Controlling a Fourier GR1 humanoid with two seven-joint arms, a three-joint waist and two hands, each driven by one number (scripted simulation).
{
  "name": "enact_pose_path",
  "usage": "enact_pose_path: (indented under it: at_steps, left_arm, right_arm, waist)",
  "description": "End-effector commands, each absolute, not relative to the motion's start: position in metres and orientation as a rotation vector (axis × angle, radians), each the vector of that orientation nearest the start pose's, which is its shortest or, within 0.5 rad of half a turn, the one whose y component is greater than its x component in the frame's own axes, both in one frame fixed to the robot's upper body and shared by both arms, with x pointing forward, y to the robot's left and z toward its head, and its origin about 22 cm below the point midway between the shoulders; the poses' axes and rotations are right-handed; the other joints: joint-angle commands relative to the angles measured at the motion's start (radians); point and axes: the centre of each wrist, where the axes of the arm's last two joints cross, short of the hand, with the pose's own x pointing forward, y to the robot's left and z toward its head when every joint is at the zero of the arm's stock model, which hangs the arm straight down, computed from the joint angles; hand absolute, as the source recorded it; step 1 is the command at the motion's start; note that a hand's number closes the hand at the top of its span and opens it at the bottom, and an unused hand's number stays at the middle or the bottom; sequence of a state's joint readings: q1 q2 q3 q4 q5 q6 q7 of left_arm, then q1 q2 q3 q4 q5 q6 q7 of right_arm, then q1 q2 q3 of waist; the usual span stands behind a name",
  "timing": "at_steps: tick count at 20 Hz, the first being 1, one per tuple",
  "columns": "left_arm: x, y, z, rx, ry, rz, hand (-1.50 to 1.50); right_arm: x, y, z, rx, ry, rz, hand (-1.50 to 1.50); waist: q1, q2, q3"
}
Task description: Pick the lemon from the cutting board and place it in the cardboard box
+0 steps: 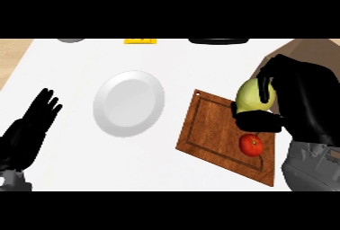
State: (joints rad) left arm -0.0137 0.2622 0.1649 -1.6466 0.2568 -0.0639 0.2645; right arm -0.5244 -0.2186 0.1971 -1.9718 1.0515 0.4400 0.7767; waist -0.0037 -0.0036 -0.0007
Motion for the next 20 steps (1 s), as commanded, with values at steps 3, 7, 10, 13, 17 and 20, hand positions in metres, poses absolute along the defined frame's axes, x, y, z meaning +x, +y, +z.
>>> enact_pose_path:
  at_steps: [3,7,10,13,17,20]
  left_arm:
    - [0.243,0.340,0.056,0.058,-1.443,0.053,0.00]
    - [0.244,0.328,0.050,0.037,-1.436,0.055,0.00]
    - [0.245,0.314,0.041,0.046,-1.438,0.043,0.00]
    - [0.253,0.322,0.050,0.037,-1.431,0.034,0.00]
    - [0.241,0.339,0.065,0.041,-1.439,0.045,0.00]
    - [0.245,0.323,0.045,0.043,-1.451,0.050,0.00]
  right_arm:
    - [0.270,-0.201,0.254,-1.330,-1.366,0.666,1.50]
    - [0.288,-0.219,0.229,-1.359,-1.304,0.668,1.50]
    - [0.303,-0.242,0.229,-1.394,-1.284,0.715,1.50]
    - [0.309,-0.265,0.224,-1.392,-1.273,0.715,1.50]
    - [0.332,-0.289,0.216,-1.388,-1.308,0.722,1.50]
    - [0.332,-0.313,0.215,-1.342,-1.331,0.731,1.50]
  waist:
    - [0.004,0.002,0.000]
    - [0.006,0.004,0.001]
    - [0.007,0.005,0.001]
    - [0.006,0.004,0.001]
    - [0.012,0.005,0.001]
    - [0.007,0.005,0.001]
